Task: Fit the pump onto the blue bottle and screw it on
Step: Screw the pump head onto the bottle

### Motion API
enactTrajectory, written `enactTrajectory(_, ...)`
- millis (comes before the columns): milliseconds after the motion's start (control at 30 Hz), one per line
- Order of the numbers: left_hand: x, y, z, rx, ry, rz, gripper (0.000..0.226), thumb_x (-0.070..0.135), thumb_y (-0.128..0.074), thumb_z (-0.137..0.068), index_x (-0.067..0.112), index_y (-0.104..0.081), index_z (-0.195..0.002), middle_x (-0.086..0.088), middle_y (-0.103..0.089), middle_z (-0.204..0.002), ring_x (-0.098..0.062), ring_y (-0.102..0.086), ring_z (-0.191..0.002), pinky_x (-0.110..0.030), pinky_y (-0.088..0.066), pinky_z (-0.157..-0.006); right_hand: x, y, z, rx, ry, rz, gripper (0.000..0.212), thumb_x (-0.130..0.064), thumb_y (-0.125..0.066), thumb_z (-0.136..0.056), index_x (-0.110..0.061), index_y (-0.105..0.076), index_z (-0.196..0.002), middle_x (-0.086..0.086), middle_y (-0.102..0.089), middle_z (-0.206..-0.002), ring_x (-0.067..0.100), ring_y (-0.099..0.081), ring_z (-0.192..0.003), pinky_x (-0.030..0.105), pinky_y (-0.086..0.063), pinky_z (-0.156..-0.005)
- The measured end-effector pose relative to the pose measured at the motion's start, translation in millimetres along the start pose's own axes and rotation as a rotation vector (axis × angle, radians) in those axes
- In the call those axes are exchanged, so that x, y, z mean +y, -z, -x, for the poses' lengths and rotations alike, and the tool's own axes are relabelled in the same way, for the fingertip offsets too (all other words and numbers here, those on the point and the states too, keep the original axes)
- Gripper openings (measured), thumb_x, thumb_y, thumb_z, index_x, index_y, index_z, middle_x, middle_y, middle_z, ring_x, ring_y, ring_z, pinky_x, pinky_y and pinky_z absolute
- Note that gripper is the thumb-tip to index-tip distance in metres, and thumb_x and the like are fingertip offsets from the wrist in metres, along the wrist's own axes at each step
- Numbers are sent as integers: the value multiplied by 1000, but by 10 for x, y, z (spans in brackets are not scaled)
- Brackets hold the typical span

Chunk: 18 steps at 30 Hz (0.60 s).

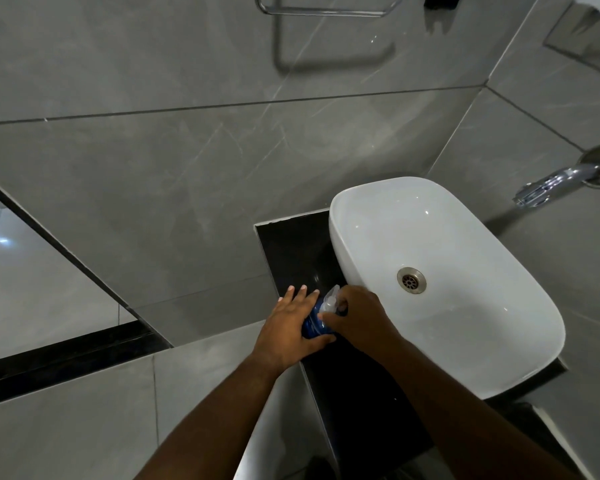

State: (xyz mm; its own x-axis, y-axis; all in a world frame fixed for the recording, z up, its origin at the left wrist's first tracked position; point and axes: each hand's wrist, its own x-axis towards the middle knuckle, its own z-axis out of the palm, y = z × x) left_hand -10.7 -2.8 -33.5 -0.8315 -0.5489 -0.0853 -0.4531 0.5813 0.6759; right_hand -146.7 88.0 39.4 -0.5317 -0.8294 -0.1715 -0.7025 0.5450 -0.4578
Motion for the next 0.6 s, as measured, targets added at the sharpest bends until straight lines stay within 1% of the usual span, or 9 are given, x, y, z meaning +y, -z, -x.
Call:
enactTrajectory(67, -8, 2, -4, 2, -10, -9, 93, 76, -53, -73, 38, -16, -149, 3, -14, -161, -14, 1, -147, -36, -2, -115, 7, 11, 3, 38, -3, -34, 32, -46, -73, -73, -17, -64, -83, -10, -55, -75, 4, -53, -67, 10, -33, -57)
enactTrajectory(200, -14, 17, -12, 4, -29, -13, 94, 77, -54, -72, 37, -16, -149, 2, -14, -161, -11, 3, -145, -36, -1, -115, -7, 24, 22, -26, -1, -54, 37, -34, -76, -72, -17, -61, -102, -10, -55, -91, 9, -57, -85, 8, -34, -63)
enactTrajectory(233, -11, 20, -11, 3, -32, -15, 95, 76, -54, -72, 37, -16, -149, 2, -14, -161, -11, 4, -145, -36, 0, -115, -10, 18, 19, -32, -12, -59, 31, -33, -75, -73, -18, -62, -98, -8, -57, -91, 10, -59, -85, 10, -36, -64)
enactTrajectory(300, -1, 24, -7, 9, -37, -21, 94, 75, -55, -73, 37, -15, -149, 2, -13, -162, -13, 3, -146, -37, -1, -116, -22, 13, 32, -19, -65, -85, 21, -39, -73, -75, -25, -58, -73, -12, -58, -76, 8, -59, -75, 12, -37, -61)
enactTrajectory(367, 7, 34, 0, 11, -40, -31, 92, 72, -55, -75, 36, -16, -150, 2, -12, -162, -15, 3, -147, -37, -1, -116, -29, 2, 47, 9, -85, -126, 34, -47, -72, -75, -28, -50, -57, -14, -53, -61, 6, -56, -62, 13, -39, -59)
enactTrajectory(433, 16, 49, 3, 9, -45, -37, 92, 70, -57, -76, 34, -17, -150, 1, -12, -162, -17, 2, -148, -38, -2, -117, -21, -7, 62, 0, -92, -166, 22, -45, -73, -75, -27, -60, -73, -13, -59, -74, 6, -60, -73, 19, -49, -69)
enactTrajectory(500, 25, 65, 2, 5, -49, -34, 92, 68, -59, -76, 33, -17, -150, 0, -12, -162, -18, 1, -148, -38, -2, -117, -19, -12, 80, -33, -96, -205, 39, -34, -73, -77, -17, -62, -110, -2, -64, -103, 14, -62, -98, 28, -52, -87)
enactTrajectory(533, 31, 69, 2, 1, -47, -31, 92, 67, -60, -76, 32, -17, -150, 0, -12, -162, -18, 1, -148, -38, -2, -117, -12, -15, 79, -43, -99, -224, 44, -28, -73, -79, -14, -59, -118, 2, -64, -113, 17, -61, -106, 29, -50, -92)
enactTrajectory(600, 40, 72, 1, -1, -44, -32, 92, 66, -62, -77, 32, -18, -151, 0, -12, -162, -19, 1, -148, -39, -2, -118, -17, -16, 102, -52, -118, -245, 43, -26, -71, -82, -9, -59, -120, 7, -64, -118, 20, -61, -109, 32, -50, -96)
